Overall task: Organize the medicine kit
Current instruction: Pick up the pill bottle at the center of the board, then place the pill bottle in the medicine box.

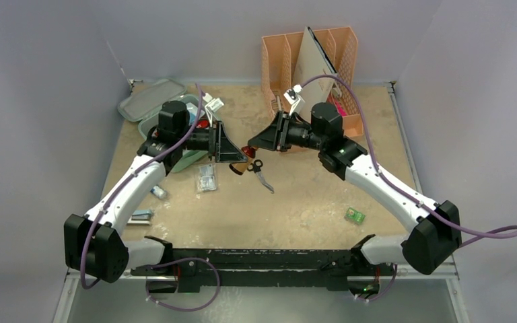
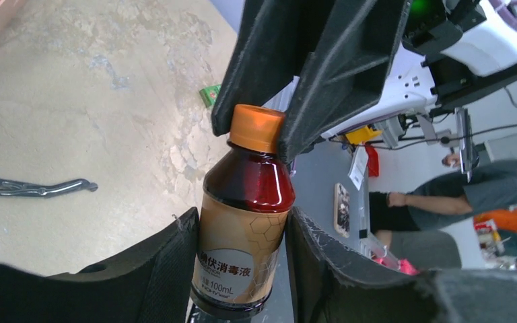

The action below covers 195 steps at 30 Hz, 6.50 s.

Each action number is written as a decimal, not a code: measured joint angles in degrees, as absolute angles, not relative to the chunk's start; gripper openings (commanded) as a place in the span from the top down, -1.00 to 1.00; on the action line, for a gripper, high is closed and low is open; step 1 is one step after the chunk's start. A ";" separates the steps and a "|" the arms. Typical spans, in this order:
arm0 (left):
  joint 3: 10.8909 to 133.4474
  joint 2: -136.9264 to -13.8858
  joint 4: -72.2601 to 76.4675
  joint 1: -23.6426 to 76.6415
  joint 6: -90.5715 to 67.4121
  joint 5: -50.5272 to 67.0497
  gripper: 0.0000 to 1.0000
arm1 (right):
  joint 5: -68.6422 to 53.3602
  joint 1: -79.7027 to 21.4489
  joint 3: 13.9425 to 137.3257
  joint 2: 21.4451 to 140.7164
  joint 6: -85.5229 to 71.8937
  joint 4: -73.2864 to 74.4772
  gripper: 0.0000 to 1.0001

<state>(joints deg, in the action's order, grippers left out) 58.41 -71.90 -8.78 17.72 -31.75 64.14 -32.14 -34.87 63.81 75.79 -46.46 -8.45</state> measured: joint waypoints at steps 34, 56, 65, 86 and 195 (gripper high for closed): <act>72.12 -75.00 -32.47 18.04 8.99 37.58 0.54 | -19.64 -34.94 56.64 59.64 -45.17 -0.14 -0.98; 72.18 -83.00 -33.69 10.98 28.38 14.41 0.56 | -11.73 -34.94 50.54 51.31 -41.45 5.19 -0.97; 70.37 -83.22 -32.69 5.65 33.54 13.67 0.56 | -12.40 -34.94 50.54 51.33 -39.27 8.34 -0.98; 71.59 -98.19 -32.67 2.70 39.94 12.69 0.57 | -12.97 -34.94 51.27 50.00 -36.42 12.88 -0.98; 79.22 -109.95 -24.62 0.23 35.77 4.01 0.39 | -12.69 -34.94 52.71 55.55 -35.97 11.73 -0.98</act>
